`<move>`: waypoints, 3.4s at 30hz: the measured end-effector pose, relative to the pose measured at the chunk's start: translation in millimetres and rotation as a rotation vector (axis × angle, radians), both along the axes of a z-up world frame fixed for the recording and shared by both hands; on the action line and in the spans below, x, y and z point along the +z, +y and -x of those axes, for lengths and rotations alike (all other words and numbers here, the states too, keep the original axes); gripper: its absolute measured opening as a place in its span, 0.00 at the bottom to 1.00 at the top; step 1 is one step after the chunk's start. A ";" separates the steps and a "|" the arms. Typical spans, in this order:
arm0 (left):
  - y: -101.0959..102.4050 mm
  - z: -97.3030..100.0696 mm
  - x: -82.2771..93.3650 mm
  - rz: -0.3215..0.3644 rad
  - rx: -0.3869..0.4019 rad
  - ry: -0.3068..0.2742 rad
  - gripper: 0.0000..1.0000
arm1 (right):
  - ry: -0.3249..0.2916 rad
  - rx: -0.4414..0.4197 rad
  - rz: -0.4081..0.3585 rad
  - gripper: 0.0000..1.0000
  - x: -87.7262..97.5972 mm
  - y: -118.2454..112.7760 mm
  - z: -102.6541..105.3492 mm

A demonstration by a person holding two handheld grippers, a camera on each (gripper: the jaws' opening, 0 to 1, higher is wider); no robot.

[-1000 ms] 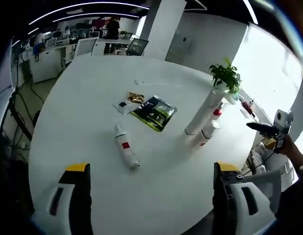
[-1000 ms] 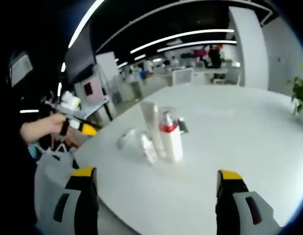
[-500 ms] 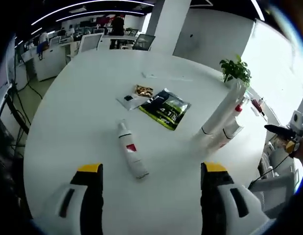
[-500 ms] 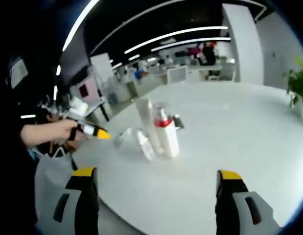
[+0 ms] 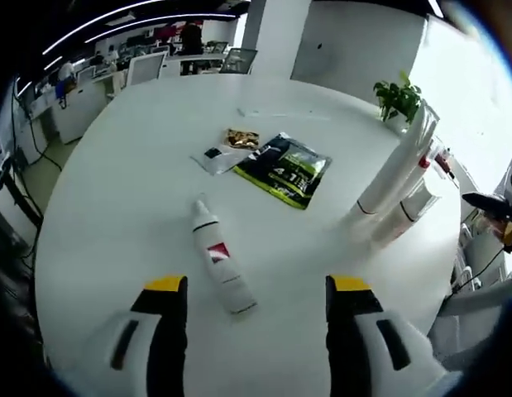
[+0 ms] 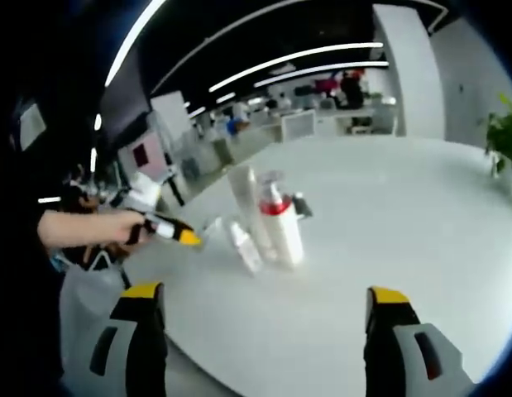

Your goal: Arrange the skincare products in the storage area until every visible bottle or jar stands upright without overlapping.

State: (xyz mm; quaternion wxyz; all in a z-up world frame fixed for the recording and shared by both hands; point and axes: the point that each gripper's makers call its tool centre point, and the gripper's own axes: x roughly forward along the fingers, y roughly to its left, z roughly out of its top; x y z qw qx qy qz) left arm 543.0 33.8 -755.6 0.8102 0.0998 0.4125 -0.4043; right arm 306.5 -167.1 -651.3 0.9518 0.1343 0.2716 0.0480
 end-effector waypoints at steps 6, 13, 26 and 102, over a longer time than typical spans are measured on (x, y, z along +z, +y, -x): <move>-5.2 -7.6 -4.9 -0.012 -0.008 -0.025 0.55 | -0.003 -0.008 -0.013 0.99 -2.1 0.8 -0.7; -7.9 -15.4 -15.5 -0.054 -0.009 -0.042 0.46 | -0.007 -0.022 -0.020 0.98 -2.4 -2.2 2.0; -0.2 -25.8 -23.8 -0.114 0.026 -0.045 0.20 | -0.010 -0.046 -0.030 0.98 -2.5 -7.1 6.7; -23.5 144.1 235.7 0.397 -0.233 -0.518 0.20 | -0.295 0.292 -0.329 0.73 131.3 145.5 -62.3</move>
